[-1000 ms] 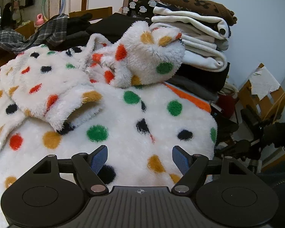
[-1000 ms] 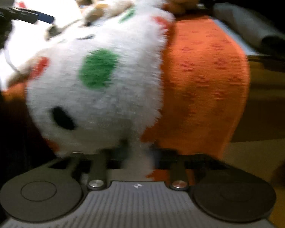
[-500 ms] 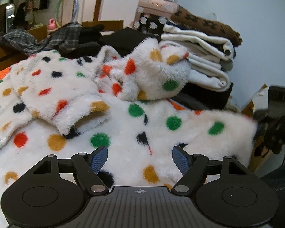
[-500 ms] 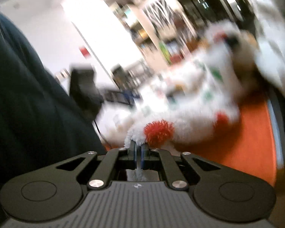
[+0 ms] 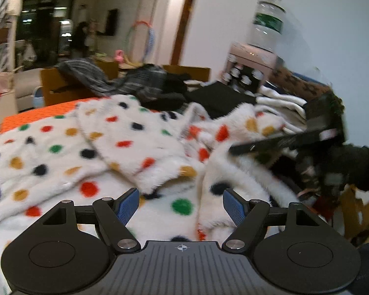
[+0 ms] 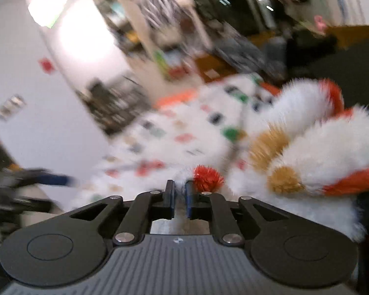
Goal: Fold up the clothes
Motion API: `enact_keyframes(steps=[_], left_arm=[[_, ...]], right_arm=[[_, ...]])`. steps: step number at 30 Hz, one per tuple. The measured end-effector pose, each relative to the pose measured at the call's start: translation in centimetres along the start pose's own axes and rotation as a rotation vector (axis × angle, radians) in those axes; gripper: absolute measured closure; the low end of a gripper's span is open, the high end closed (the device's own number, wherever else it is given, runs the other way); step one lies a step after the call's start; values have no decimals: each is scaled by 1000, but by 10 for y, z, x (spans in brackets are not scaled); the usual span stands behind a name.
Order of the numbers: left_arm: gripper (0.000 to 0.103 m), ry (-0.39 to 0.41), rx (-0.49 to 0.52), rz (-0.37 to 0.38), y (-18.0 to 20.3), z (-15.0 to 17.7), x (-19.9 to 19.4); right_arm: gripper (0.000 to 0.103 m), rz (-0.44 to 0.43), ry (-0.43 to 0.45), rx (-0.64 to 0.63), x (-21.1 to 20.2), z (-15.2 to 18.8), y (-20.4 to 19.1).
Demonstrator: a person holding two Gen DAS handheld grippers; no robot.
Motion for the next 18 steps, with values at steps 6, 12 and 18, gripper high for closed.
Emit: enact_keyframes(steps=[6,12,18], left_arm=[[22,35,-35,-52,-8,-1,-22],[21,44,-29,-2,-11,-5,-18],[19,44,1,108,-1,-13,-1]], right_arm=[[58,101,-70,-132,4,11,-15],[37,115,-36,-253,-71,-7,-49],[36,252,22,-183,-145,-4,-53]])
Point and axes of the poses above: each gripper's, at about its wrist camera, not at the fingertips, and x roughly the way its jaws point, y to its right, z to its underside, the point moved 3 cm from there along x, roughly the way its jaws point, and after that the axes turned 11 degrees about y, right-handed, at the moved point
